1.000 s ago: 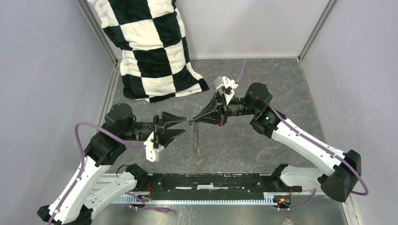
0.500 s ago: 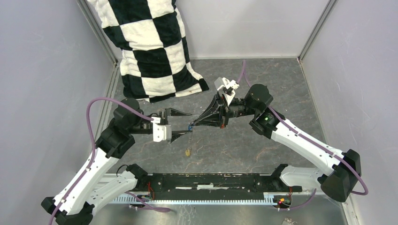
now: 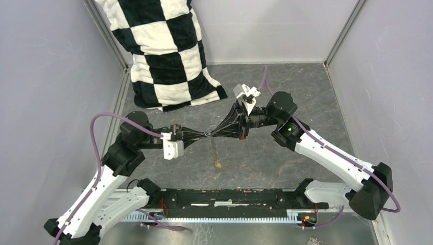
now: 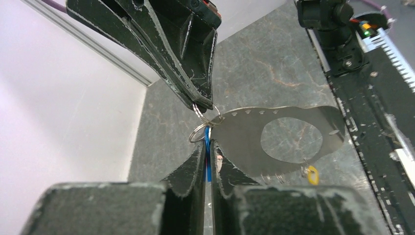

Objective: Put the keys on the keyring

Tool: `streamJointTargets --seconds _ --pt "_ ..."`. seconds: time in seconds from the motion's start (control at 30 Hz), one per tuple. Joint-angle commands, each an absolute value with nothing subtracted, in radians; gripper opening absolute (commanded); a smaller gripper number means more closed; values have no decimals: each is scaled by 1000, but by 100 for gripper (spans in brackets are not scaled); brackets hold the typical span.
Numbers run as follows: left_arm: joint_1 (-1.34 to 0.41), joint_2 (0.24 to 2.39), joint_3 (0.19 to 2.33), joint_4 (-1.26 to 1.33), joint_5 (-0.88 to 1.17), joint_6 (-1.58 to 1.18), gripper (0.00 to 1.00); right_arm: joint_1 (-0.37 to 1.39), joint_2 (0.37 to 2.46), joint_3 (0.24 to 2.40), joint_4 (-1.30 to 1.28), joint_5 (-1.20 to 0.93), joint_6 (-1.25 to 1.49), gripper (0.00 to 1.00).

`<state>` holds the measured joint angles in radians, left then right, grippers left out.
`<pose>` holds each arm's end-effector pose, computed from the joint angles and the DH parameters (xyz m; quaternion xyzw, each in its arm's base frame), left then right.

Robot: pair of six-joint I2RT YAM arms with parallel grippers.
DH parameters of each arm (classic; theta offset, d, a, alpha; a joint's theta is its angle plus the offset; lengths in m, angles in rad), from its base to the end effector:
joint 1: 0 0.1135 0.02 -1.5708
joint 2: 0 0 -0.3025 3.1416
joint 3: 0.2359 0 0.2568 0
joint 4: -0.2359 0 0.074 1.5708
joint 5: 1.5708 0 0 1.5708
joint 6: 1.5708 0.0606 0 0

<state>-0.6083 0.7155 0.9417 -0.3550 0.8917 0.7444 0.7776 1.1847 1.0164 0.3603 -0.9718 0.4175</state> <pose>0.0819 -0.1145 0.4120 0.6462 0.3503 -0.2827 0.6162 0.1562 0.2240 0.4317 -0.4552 0.4888 0.6295 0.3970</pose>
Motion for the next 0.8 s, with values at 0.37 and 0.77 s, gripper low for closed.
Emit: streamJointTargets --seconds 0.37,0.77 --pt "-612 615 843 -288 818 1039 2 773 1158 996 459 -909 454 0" --pt "-612 543 762 -469 893 1656 2 775 1157 888 706 -823 623 0"
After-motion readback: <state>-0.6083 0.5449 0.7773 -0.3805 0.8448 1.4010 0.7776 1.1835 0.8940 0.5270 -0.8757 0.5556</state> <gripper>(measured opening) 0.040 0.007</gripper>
